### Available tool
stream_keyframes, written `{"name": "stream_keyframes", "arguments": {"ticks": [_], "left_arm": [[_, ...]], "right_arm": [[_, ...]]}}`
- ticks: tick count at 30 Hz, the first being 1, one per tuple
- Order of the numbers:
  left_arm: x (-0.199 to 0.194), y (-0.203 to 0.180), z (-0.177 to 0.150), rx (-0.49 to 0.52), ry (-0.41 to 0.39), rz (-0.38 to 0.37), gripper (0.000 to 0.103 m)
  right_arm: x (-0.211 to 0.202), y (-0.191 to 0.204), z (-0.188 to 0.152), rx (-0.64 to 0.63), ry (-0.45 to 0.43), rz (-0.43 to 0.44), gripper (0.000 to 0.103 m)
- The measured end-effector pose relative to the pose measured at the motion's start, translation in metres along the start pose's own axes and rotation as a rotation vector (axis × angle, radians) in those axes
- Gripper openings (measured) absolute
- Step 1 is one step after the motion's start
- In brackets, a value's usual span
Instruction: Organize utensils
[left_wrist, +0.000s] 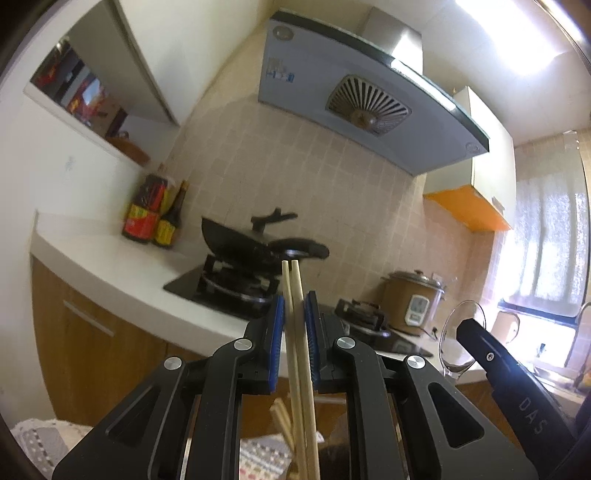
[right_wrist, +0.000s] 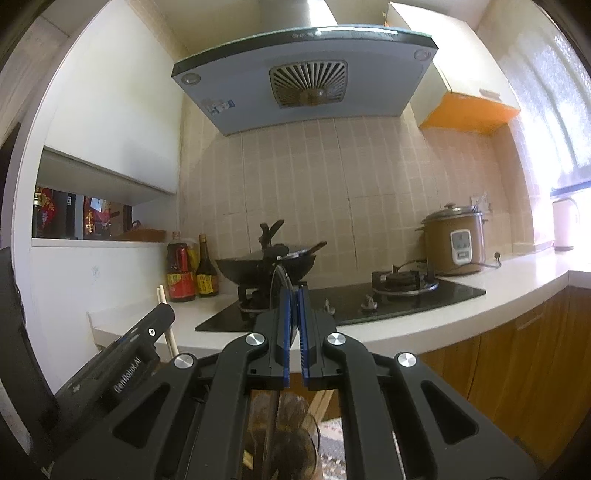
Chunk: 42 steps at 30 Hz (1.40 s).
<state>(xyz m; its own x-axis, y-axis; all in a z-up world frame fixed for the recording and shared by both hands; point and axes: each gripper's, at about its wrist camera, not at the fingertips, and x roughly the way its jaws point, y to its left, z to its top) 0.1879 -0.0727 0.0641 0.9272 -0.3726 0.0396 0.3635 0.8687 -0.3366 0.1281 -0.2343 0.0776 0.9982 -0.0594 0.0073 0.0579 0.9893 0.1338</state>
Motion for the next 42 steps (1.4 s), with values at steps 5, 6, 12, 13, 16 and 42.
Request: {"name": "stream_keyframes", "arguments": {"ticks": [5, 6, 12, 13, 16, 42], "left_arm": [[-0.004, 0.011, 0.000, -0.023, 0.086, -0.035, 0.011], [-0.006, 0.013, 0.000, -0.027, 0.103, -0.041, 0.012], [-0.024, 0.022, 0.005, -0.046, 0.182, -0.065, 0.054], [-0.031, 0.024, 0.008, -0.053, 0.180, -0.065, 0.053], [-0.047, 0.026, 0.018, -0.056, 0.191, -0.078, 0.053], [-0.254, -0.007, 0.080, 0.198, 0.013, 0.065, 0.092]], "right_arm": [[-0.007, 0.001, -0.002, 0.016, 0.063, 0.043, 0.003], [-0.009, 0.003, -0.003, 0.014, 0.078, 0.055, 0.003], [-0.020, 0.002, -0.003, 0.041, 0.187, 0.106, 0.012], [-0.022, 0.000, -0.002, 0.059, 0.204, 0.117, 0.016], [-0.032, -0.001, 0.005, 0.082, 0.248, 0.150, 0.041], [-0.229, 0.054, 0.024, -0.229, 0.062, 0.051, 0.091]]}}
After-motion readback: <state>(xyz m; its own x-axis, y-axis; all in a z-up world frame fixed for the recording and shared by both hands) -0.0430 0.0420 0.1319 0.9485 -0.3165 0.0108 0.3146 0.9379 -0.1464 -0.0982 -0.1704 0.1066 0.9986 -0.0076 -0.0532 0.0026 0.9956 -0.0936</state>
